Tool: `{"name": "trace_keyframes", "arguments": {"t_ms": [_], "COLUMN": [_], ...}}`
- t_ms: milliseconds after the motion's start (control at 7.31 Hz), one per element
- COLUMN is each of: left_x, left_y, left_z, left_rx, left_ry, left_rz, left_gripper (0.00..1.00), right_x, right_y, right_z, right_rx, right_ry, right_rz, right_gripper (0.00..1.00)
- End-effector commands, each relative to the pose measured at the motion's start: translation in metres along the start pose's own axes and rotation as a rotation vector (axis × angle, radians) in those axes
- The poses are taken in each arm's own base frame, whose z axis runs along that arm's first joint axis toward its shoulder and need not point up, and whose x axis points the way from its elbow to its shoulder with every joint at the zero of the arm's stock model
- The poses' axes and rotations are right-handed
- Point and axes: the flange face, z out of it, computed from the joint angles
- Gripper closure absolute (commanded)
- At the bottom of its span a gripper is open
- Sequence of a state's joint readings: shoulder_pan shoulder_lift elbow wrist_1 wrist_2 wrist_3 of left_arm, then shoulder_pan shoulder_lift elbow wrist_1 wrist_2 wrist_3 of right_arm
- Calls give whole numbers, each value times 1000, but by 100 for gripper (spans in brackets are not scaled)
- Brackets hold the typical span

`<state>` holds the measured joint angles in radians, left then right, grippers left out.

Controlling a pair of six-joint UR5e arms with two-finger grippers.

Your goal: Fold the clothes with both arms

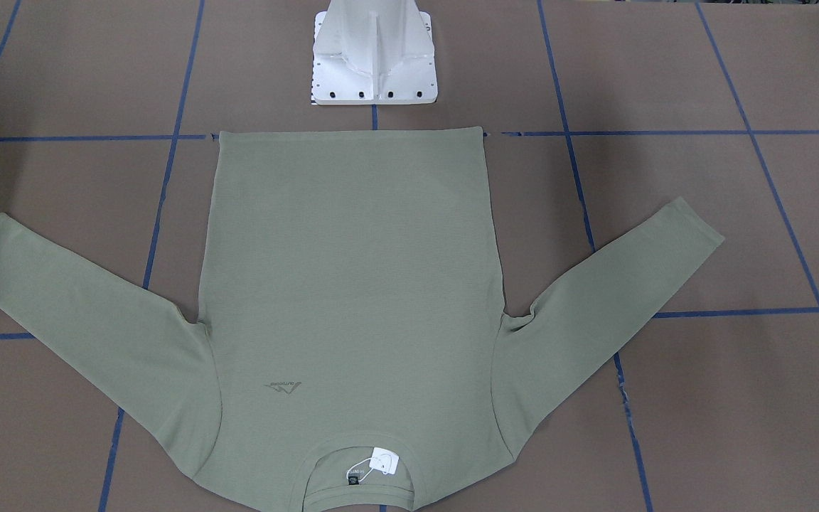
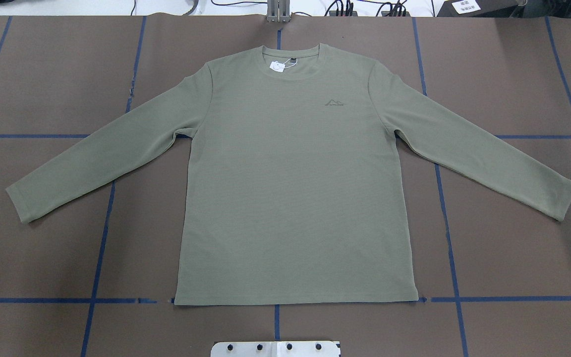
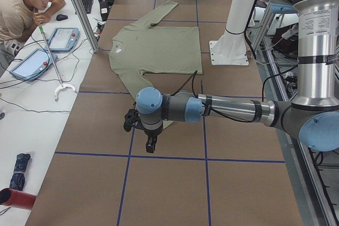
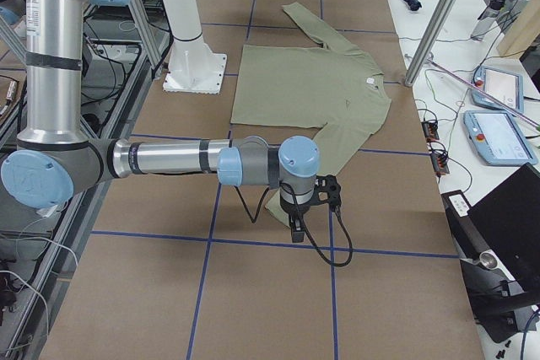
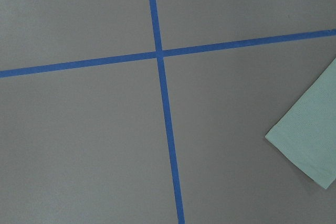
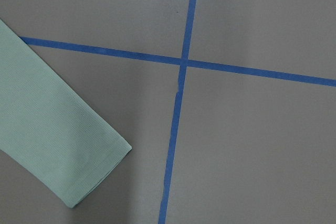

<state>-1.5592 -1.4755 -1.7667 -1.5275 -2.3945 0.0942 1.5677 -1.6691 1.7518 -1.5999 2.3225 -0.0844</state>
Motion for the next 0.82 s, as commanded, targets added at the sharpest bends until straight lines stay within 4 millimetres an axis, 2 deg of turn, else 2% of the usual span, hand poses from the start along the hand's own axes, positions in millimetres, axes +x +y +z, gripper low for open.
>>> {"name": "trace_keyframes", "arguments": {"t_ms": [0, 137, 274, 410, 684], "left_x": [12, 10, 20, 31, 51], "left_y": [0, 3, 4, 0, -15], "left_z": [-11, -9, -19, -28, -49], "left_rx": [24, 21, 41, 60, 144], "left_ry": [-2, 1, 5, -6, -12], "left_rz": [22, 27, 46, 69, 150], "left_gripper": [0, 0, 0, 0, 0], "right_x": [-1, -5, -9, -25, -48], "right_y": [0, -4, -8, -13, -43], "right_z": [-1, -5, -10, -26, -53], "right_rx": [2, 12, 22, 56, 122], "right_ry": [0, 1, 2, 4, 11], "right_rz": [-2, -10, -13, -45, -106], "right_gripper": [0, 0, 0, 0, 0]}}
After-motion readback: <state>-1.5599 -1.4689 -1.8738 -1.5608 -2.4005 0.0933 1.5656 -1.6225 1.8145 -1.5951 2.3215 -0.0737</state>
